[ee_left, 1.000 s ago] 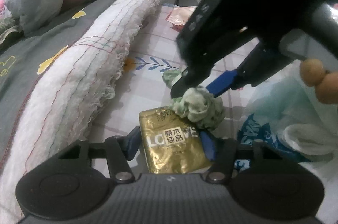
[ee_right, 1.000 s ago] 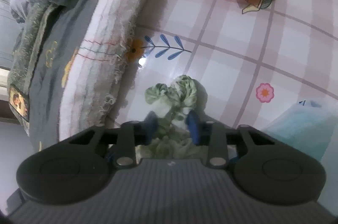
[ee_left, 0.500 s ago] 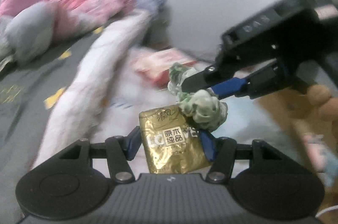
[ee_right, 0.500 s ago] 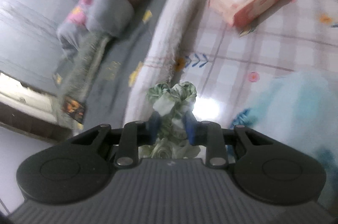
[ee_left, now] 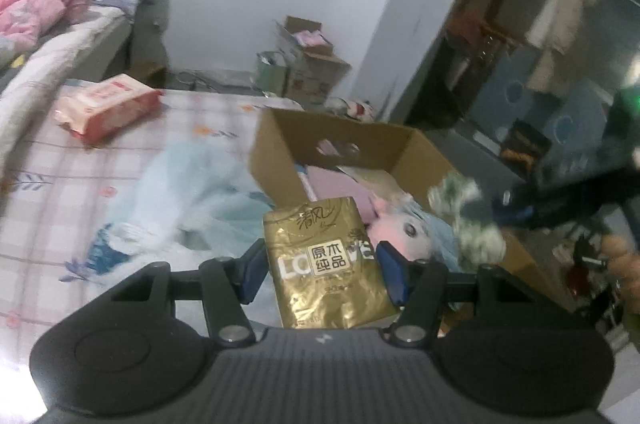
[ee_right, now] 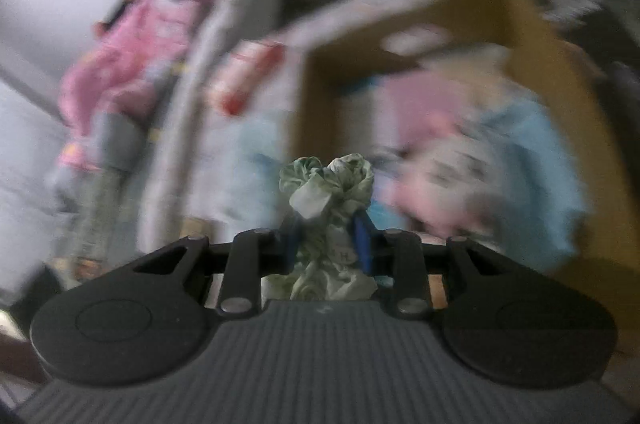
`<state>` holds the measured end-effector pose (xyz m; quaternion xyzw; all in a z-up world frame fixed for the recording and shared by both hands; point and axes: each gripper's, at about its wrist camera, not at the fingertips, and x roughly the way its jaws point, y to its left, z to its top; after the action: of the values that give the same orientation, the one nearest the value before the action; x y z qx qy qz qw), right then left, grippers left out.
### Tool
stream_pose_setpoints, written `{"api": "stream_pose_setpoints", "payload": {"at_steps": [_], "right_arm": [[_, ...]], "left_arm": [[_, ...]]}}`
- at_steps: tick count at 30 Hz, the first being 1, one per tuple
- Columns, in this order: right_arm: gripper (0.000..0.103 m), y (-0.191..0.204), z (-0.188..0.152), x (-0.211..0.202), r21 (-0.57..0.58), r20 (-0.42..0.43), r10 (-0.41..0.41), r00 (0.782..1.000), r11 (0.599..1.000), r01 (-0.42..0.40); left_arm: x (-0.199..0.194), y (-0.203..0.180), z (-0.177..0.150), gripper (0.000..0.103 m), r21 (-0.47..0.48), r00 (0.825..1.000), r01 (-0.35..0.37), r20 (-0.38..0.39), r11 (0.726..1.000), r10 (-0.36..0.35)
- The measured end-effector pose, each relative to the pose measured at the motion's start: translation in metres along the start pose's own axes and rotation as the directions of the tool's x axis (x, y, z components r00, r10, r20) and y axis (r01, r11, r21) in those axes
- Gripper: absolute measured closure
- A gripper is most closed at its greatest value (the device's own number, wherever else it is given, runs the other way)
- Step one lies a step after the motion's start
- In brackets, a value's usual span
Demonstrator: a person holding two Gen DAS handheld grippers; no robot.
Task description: Organize soft objects
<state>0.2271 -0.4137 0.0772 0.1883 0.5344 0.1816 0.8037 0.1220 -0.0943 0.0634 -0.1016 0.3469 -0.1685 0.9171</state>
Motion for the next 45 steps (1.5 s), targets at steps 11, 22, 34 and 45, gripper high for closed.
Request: {"api": "stream_pose_setpoints", "payload": {"at_steps": [11, 22, 34, 45], "right_arm": [[0.052, -0.031, -0.033, 0.063, -0.213, -0.204, -0.238, 0.949, 0.957, 0.195], [0.033, -0.062, -0.044, -0.043, -0.02, 0.141, -0.04, 0.989, 0.999, 0.044], [0.027, -0.118, -0.14, -0.119, 0.24, 0.348, -0.09, 0.933, 0.971, 0.004], [0.023, -0.132, -0.178, -0.113, 0.323, 0.492, -0.072, 0.868, 0.94, -0.105]], "left_arm": [[0.018, -0.027, -0.006, 0.044, 0.035, 0.999, -0.018, -0.042, 0.999, 0.02], [0.059, -0.077, -0.001, 0.043, 0.095, 0.988, 0.077, -0.142, 0.992, -0.063], [0.163, -0.145, -0.02, 0.021, -0.028, 0.923, 0.225, -0.314, 0.974, -0.223], [0.109, -0.123, -0.021, 0.02, -0.038, 0.954, 0.195, -0.226, 0.98, -0.198]]}}
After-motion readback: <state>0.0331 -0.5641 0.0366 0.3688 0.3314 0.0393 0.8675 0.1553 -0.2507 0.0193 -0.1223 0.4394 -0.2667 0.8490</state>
